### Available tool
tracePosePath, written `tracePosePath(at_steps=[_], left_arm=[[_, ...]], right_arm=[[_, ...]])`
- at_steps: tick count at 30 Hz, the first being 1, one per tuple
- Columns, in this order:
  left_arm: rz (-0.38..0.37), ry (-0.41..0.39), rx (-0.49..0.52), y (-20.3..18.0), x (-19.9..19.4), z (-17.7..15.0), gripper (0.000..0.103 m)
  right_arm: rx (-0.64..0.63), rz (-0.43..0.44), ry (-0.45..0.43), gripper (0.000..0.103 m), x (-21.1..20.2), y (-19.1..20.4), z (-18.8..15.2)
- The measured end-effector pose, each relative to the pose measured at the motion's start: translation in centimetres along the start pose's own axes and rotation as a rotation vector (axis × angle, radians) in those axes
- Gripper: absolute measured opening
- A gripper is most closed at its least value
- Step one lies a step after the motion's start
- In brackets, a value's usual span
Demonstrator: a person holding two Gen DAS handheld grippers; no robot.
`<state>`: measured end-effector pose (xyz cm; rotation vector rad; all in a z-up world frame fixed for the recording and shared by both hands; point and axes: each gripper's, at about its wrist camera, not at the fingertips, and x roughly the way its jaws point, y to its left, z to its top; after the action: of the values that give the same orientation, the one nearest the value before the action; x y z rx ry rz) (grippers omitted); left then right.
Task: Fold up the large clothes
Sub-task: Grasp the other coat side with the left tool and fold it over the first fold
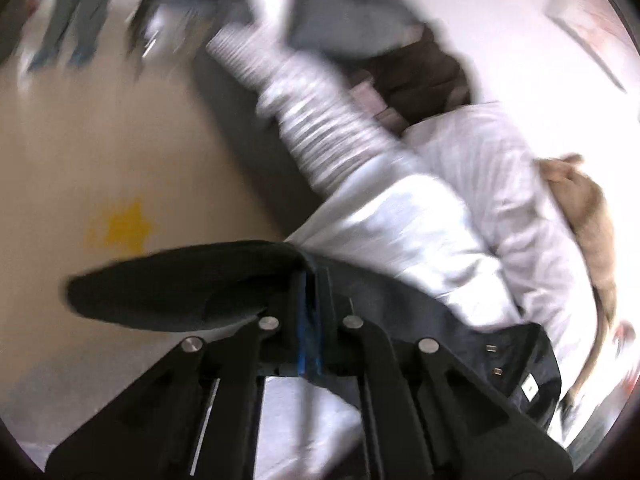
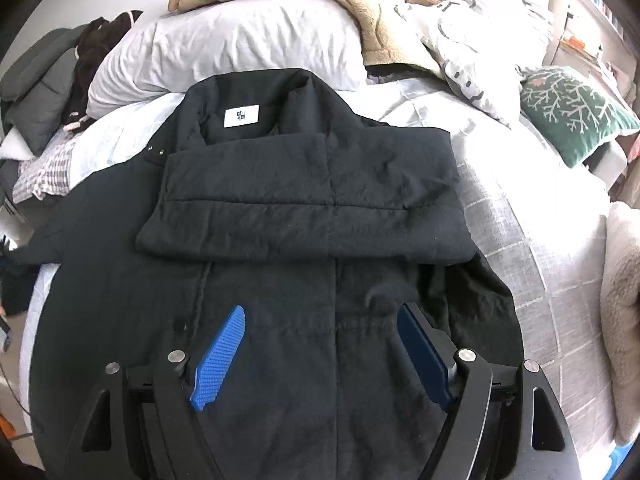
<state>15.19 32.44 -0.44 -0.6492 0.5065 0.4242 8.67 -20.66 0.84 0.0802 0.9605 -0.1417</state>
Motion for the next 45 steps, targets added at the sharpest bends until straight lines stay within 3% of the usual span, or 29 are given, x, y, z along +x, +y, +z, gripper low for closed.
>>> tracePosePath(at_steps=[2, 5, 10, 13, 17, 18, 19, 20, 21, 22, 26, 32, 34, 38, 45], left_arm=[[-0.087, -0.064, 0.115, -4.0, -2.9, 0.0, 0.003], [-0.226, -0.083, 0.264, -9.5, -6.2, -1.5, 0.002], [-0.446, -0.029, 0.468, -17.9, -9.1, -6.0, 0.000], [-0.568, 0.064, 0.594, -22.8, -9.9, -10.7, 0.000], [-0.600, 0.202, 0.702, -26.4, -9.2, -16.3, 0.001], [-0.590, 0.244, 0.707, -26.6, -8.6, -17.5, 0.007], [-0.583, 0.279, 0.703, -26.6, -8.0, -18.2, 0.024], [-0.567, 0.324, 0.694, -26.4, -7.3, -19.0, 0.037], [-0.537, 0.363, 0.675, -25.8, -6.5, -19.5, 0.060], [-0.518, 0.376, 0.660, -24.8, -6.5, -19.7, 0.068], [-0.400, 0.409, 0.591, -22.1, -4.4, -18.4, 0.077], [-0.228, 0.444, 0.412, -14.4, -1.3, -12.6, 0.079], [-0.177, 0.456, 0.313, -11.3, -0.3, -10.3, 0.080], [-0.067, 0.484, -0.012, -3.8, 1.5, -6.8, 0.080], [-0.031, 0.562, -0.342, 3.1, 4.3, -7.2, 0.080]], right_arm=[[0.009, 0.007, -0.006, 0.081, -0.1, -0.2, 0.2], [0.024, 0.006, -0.017, 0.081, -0.2, -0.5, 0.4], [0.044, 0.015, -0.013, 0.081, -0.3, -1.0, 0.5], [0.052, 0.016, -0.013, 0.081, -0.3, -1.4, 0.5], [0.075, 0.014, 0.000, 0.081, 0.1, -2.1, 0.5], [0.080, 0.015, 0.005, 0.081, 0.2, -2.3, 0.5], [0.083, 0.017, 0.011, 0.081, 0.2, -2.5, 0.5], [0.085, 0.020, 0.018, 0.081, 0.3, -2.6, 0.4], [0.085, 0.023, 0.021, 0.081, 0.3, -2.6, 0.4], [0.084, 0.026, 0.025, 0.081, 0.3, -2.6, 0.4], [0.077, 0.031, 0.039, 0.081, 0.7, -2.4, 0.3], [0.059, 0.037, 0.072, 0.081, 1.9, -1.4, 0.0], [0.047, 0.033, 0.079, 0.081, 2.1, -1.0, -0.1], [0.024, 0.009, 0.078, 0.081, 2.3, -0.6, -0.2], [0.026, -0.019, 0.094, 0.081, 3.0, -0.8, -0.4]])
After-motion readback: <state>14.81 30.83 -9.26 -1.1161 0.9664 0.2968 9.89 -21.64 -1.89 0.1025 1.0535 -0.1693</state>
